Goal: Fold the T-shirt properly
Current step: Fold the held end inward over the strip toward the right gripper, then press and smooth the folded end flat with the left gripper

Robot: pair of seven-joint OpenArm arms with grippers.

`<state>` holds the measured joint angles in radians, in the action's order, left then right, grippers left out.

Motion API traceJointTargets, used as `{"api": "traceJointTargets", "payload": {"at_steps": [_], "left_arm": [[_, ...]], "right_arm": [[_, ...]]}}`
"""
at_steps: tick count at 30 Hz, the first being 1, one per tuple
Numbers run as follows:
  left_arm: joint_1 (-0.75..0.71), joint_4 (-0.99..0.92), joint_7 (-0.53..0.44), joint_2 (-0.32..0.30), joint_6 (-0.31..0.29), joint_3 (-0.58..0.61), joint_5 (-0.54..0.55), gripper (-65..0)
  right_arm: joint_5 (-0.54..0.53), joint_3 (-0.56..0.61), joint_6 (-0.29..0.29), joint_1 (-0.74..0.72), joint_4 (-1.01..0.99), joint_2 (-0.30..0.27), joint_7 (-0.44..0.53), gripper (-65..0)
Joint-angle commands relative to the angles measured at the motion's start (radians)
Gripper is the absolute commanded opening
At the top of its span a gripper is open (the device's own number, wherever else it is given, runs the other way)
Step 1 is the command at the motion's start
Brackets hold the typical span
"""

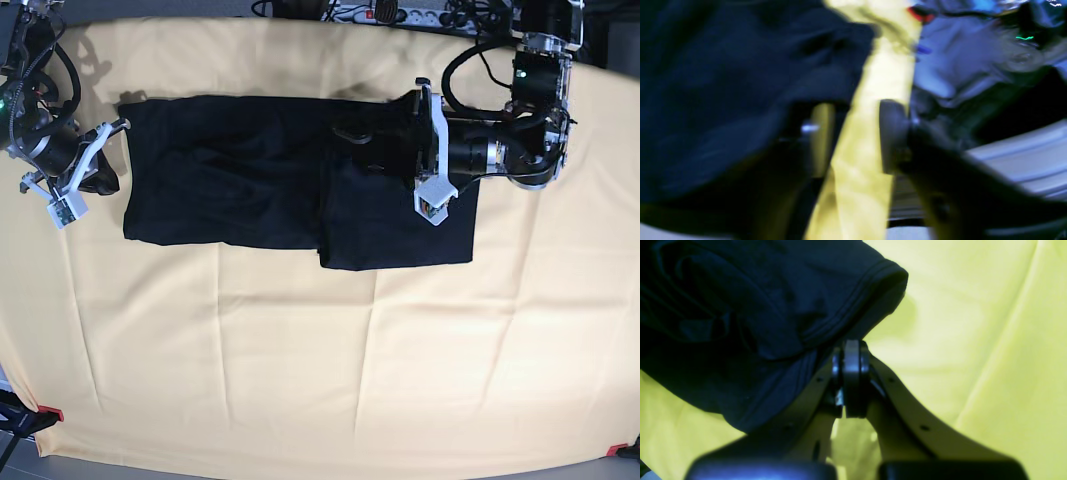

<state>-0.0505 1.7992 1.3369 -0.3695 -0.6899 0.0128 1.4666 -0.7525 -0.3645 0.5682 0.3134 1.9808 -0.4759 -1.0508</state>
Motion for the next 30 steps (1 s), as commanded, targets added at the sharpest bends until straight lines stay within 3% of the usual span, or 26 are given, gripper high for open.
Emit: {"api": "traceJointTargets", "payload": {"at_steps": [1,2,6,10,12,13,14,15,19,24,27,30], "left_arm": [[0.014,0.016,0.01,-0.016,-0.008,-0.005,0.017,-25.6],[0.016,0.023,0.011,-0.021,-0.008,-0.008,0.017,-22.6],[0.021,0.084,0.011,-0.046,-0.008,-0.062,0.017,-22.0],[0.02,0.156,0.01,-0.068,-0.008,-0.238,0.017,-22.5],[0.02,0.161,-0.011,-0.074,-0.008,-0.346,0.017,-31.8],[0.018,0.161,-0.032,-0.074,-0.008,-0.39,0.01,-42.4],[0.013,0.16,-0.061,-0.073,-0.008,-0.422,-0.027,-57.1],[0.008,0.159,-0.091,-0.073,-0.008,-0.441,-0.071,-65.0],[-0.032,0.143,-0.221,-0.074,-0.008,-0.424,-0.262,-65.0],[-0.057,0.068,-0.306,-0.073,-0.008,-0.301,-0.44,-65.0],[-0.057,0.022,-0.352,-0.073,-0.008,-0.234,-0.475,-65.0],[-0.058,-0.001,-0.327,-0.073,-0.008,-0.179,-0.475,-65.0]], "right_arm": [[-0.01,-0.011,0.0,-0.008,0.013,-0.017,0.019,-65.0],[-0.01,-0.011,0.0,-0.008,0.013,-0.017,0.019,-65.0],[-0.01,-0.011,0.0,-0.008,0.013,-0.018,0.019,-65.0],[-0.01,-0.011,0.0,-0.008,0.013,-0.018,0.019,-65.0],[-0.01,-0.011,0.0,-0.008,0.013,-0.018,0.019,-65.0],[-0.01,-0.011,0.0,-0.008,0.013,-0.018,0.019,-65.0],[-0.01,-0.011,0.0,-0.008,0.013,-0.018,0.019,-65.0],[-0.01,-0.011,0.0,-0.008,0.013,-0.017,0.019,-65.0],[-0.01,-0.011,0.0,-0.008,0.013,-0.017,0.031,-65.0],[-0.01,-0.011,0.0,-0.009,0.013,-0.018,0.043,-65.0],[-0.01,-0.011,0.0,-0.009,0.013,-0.018,0.045,-65.0],[-0.01,-0.011,0.0,-0.009,0.013,-0.018,0.045,-65.0]]}}
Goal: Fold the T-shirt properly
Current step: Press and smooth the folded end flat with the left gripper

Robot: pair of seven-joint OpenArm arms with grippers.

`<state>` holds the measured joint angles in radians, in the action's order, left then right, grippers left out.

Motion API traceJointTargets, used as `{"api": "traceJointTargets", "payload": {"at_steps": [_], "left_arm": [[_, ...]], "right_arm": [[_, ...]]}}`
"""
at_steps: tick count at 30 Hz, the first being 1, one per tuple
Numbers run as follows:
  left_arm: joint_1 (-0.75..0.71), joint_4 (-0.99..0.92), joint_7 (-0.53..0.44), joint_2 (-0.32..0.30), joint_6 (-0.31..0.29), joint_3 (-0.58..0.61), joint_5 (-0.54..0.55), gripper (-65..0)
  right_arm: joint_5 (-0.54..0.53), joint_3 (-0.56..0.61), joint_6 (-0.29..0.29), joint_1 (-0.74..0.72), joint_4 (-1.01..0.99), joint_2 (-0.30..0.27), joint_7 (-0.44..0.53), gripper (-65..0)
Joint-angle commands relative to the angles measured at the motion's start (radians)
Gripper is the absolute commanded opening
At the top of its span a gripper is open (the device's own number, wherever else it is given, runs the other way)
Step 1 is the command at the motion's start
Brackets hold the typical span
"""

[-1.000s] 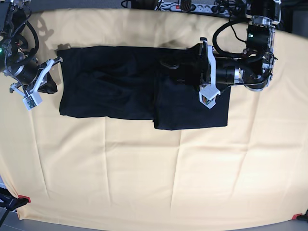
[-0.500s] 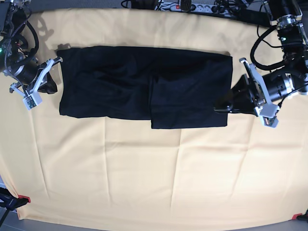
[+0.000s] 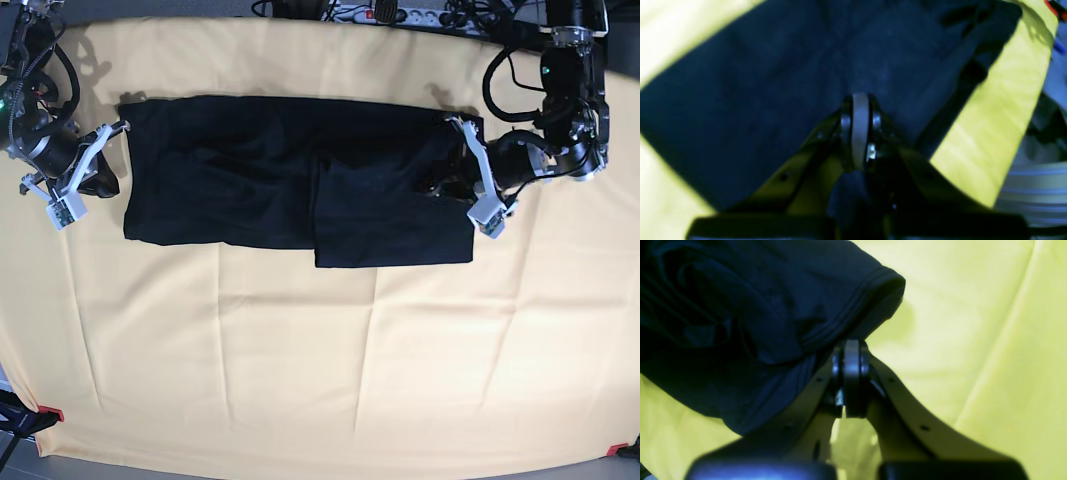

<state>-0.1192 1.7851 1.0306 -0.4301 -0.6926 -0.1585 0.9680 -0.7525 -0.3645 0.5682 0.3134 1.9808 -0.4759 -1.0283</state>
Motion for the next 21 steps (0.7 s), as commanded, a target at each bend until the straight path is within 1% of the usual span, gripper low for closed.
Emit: {"api": "traceJointTargets", "payload": {"at_steps": [1,3,5,8,10,11,14,16,19,21], "left_arm": [[0.011,0.008,-0.006,-0.013,-0.006,0.007,0.023,-65.0],[0.008,0.006,0.014,-0.013,-0.006,0.032,0.028,-65.0],[-0.005,0.006,0.018,-0.013,-0.006,0.052,0.068,-65.0],[-0.014,0.006,0.026,-0.012,-0.006,0.067,0.199,-65.0],[-0.013,0.008,0.055,-0.001,-0.006,0.067,0.307,-65.0],[-0.013,0.008,0.076,0.013,-0.006,0.067,0.343,-65.0],[-0.013,0.008,0.122,0.066,-0.006,0.067,0.353,-65.0],[-0.013,0.008,0.129,0.099,-0.006,0.067,0.354,-65.0],[0.018,0.008,0.12,0.113,-0.006,0.066,0.385,-65.0],[0.05,0.008,0.119,0.115,-0.006,0.066,0.362,-65.0]], "right_arm": [[-0.01,-0.011,0.0,-0.009,0.013,-0.018,0.023,-65.0],[-0.01,-0.011,0.0,-0.008,0.013,-0.018,0.023,-65.0],[-0.01,-0.011,0.0,-0.008,0.013,-0.018,0.023,-65.0],[-0.01,-0.011,0.0,-0.009,0.013,-0.017,0.023,-65.0],[-0.01,-0.011,0.0,-0.008,0.013,-0.017,0.023,-65.0],[-0.01,-0.011,0.0,-0.008,0.013,-0.017,0.023,-65.0],[-0.01,-0.011,0.0,-0.008,0.013,-0.018,0.023,-65.0],[-0.01,-0.011,0.0,-0.009,0.013,-0.017,0.023,-65.0],[-0.01,-0.011,0.0,-0.009,0.013,-0.018,0.023,-65.0],[-0.01,-0.011,0.0,-0.008,0.013,-0.017,0.023,-65.0]]}}
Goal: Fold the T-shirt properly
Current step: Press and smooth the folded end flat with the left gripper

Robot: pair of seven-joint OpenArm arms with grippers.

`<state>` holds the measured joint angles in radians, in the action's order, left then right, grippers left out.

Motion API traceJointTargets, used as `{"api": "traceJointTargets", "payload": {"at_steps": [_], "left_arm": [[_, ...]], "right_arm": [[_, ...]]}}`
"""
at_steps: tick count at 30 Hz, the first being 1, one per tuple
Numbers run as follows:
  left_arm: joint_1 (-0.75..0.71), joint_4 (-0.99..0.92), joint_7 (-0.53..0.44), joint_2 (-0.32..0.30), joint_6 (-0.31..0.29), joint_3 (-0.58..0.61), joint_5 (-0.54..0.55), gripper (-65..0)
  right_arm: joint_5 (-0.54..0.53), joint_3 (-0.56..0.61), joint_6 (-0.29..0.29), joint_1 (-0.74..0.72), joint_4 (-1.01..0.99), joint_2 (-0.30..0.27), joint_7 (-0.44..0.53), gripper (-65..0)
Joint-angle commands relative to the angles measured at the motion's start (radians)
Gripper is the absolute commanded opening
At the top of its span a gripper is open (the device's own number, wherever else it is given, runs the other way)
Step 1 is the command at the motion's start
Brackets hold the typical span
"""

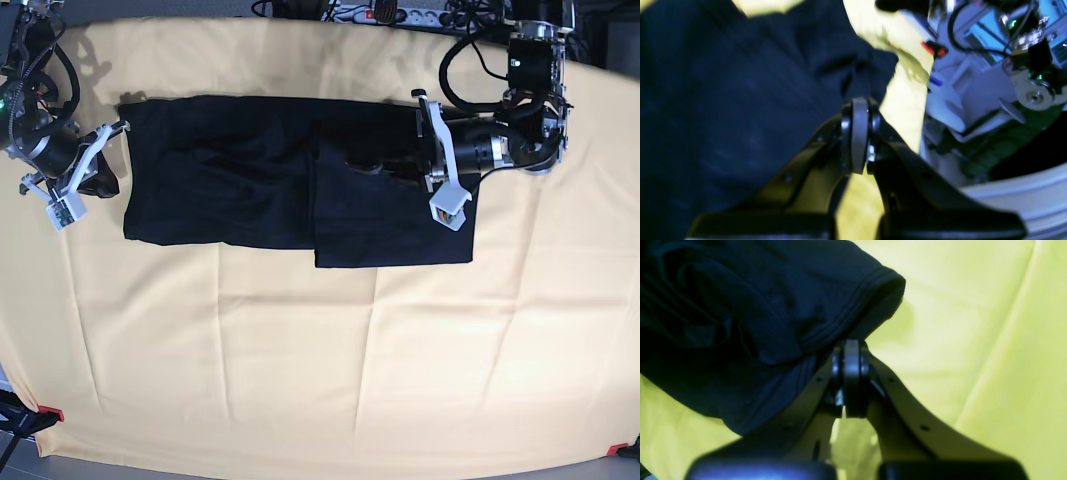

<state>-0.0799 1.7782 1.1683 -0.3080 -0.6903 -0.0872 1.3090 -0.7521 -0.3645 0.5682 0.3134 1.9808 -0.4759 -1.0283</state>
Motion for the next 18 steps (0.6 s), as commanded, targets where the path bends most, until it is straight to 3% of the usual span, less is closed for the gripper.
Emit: {"api": "traceJointTargets", "payload": {"at_steps": [1,5,10,14,18], "left_arm": [[0.023,0.015,-0.023,-0.004,-0.008,-0.005,-0.008,-65.0],[0.024,0.011,-0.04,0.042,-0.008,0.005,-0.17,-65.0],[0.021,-0.031,-0.017,0.047,-0.008,0.124,-0.245,-65.0],[0.019,-0.031,0.015,0.024,-0.008,0.213,-0.316,-65.0],[0.039,-0.015,0.016,-0.009,-0.008,0.225,-0.325,-65.0]], "right_arm": [[-0.01,-0.011,0.0,-0.008,0.013,-0.017,0.022,-65.0],[-0.01,-0.011,0.0,-0.007,0.013,-0.017,0.023,-65.0],[-0.01,-0.011,0.0,-0.014,0.013,-0.017,0.027,-65.0],[-0.01,-0.011,-0.001,-0.011,0.013,-0.018,0.024,-65.0],[-0.01,-0.011,0.0,-0.011,0.013,-0.018,0.024,-65.0]]}}
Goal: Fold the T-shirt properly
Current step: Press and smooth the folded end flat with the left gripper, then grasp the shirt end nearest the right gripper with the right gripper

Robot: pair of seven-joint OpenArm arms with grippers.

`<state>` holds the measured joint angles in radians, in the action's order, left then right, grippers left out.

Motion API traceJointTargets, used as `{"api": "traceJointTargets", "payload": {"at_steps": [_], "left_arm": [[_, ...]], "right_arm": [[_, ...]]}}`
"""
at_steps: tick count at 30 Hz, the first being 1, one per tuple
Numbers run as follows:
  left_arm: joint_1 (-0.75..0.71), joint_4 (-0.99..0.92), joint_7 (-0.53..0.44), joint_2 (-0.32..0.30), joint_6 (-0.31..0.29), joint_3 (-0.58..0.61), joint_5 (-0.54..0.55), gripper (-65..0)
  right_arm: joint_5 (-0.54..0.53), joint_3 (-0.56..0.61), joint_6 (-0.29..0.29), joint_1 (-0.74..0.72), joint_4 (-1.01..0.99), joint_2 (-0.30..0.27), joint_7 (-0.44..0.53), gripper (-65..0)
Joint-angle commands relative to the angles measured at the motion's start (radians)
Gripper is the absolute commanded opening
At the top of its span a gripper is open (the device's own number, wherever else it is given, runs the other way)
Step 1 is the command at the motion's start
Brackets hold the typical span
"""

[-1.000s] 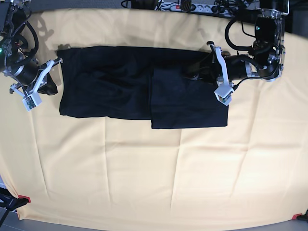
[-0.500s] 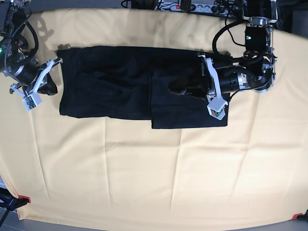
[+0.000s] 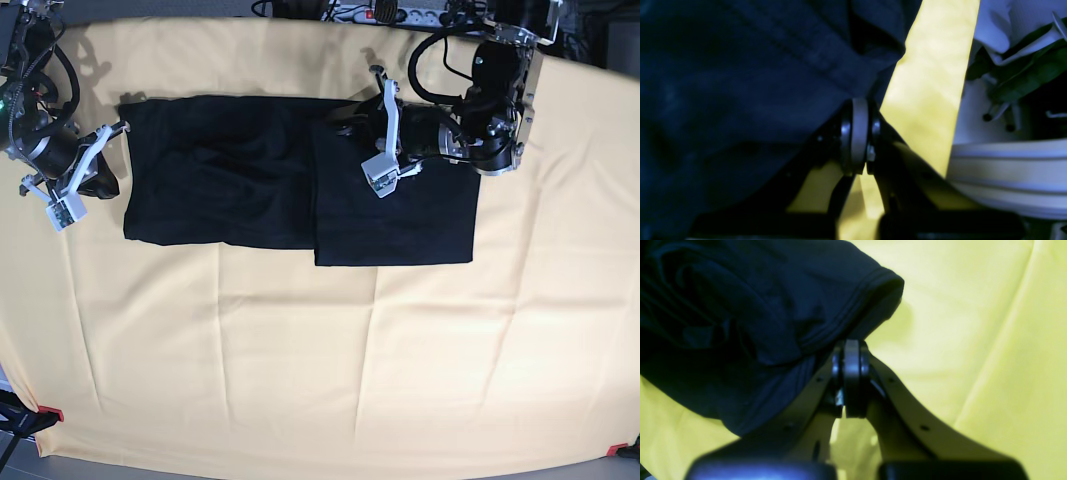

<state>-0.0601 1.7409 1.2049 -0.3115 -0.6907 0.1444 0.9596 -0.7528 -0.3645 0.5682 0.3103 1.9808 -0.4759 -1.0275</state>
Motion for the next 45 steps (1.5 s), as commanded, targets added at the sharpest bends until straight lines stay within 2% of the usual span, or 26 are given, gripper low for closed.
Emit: {"api": "traceJointTargets", "payload": {"at_steps": [1,7,9,11,12,15,16,17,20,24,31,35,40,45], "left_arm": [[0.029,0.04,-0.018,-0.016,-0.007,-0.015,0.025,-65.0],[0.037,0.147,-0.016,-0.088,-0.001,-0.171,0.086,-65.0],[0.031,0.148,-0.014,-0.097,0.003,-0.234,0.07,-65.0],[0.014,0.148,-0.023,-0.099,0.032,-0.294,0.017,-65.0],[0.003,0.148,-0.038,-0.099,0.059,-0.32,-0.019,-65.0],[-0.043,0.146,-0.114,-0.099,0.109,-0.364,-0.152,-65.0],[-0.059,0.145,-0.137,-0.1,0.116,-0.364,-0.203,-65.0],[-0.074,0.143,-0.157,-0.099,0.126,-0.361,-0.245,-65.0],[-0.111,0.118,-0.197,-0.098,0.169,-0.351,-0.321,-65.0],[-0.123,0.084,-0.204,-0.099,0.219,-0.348,-0.386,-65.0],[-0.123,0.084,-0.202,-0.107,0.228,-0.349,-0.378,-65.0],[-0.126,0.084,-0.202,-0.107,0.228,-0.349,-0.347,-65.0],[-0.126,0.084,-0.202,-0.107,0.228,-0.349,-0.345,-65.0],[-0.125,0.084,-0.203,-0.107,0.228,-0.349,-0.338,-65.0]], "right_arm": [[-0.01,-0.011,0.0,-0.008,0.013,-0.018,0.023,-65.0],[-0.005,-0.011,-0.008,-0.005,0.013,-0.018,0.018,-65.0],[-0.003,-0.011,-0.032,-0.005,0.013,-0.018,0.006,-65.0],[0.002,-0.011,-0.071,-0.005,0.013,-0.018,0.002,-65.0],[0.003,-0.011,-0.093,-0.005,0.013,-0.017,-0.002,-60.9],[0.034,-0.011,-0.139,-0.005,0.013,-0.017,-0.005,-32.5],[0.06,-0.011,-0.165,-0.005,0.013,-0.017,-0.005,-24.7],[0.09,-0.011,-0.198,-0.005,0.013,-0.017,-0.005,-20.3],[0.172,-0.011,-0.277,-0.002,0.013,-0.006,-0.005,-19.5],[0.208,-0.011,-0.325,0.009,0.013,0.057,-0.005,-19.5],[0.134,-0.011,-0.314,0.038,0.013,0.219,0.004,-19.5],[0.121,-0.011,-0.333,0.039,0.013,0.284,0.015,-19.5],[0.121,-0.031,-0.355,0.037,0.013,0.335,0.024,-19.5],[0.091,-0.141,-0.36,0.017,0.013,0.344,0.022,-19.6]]}}
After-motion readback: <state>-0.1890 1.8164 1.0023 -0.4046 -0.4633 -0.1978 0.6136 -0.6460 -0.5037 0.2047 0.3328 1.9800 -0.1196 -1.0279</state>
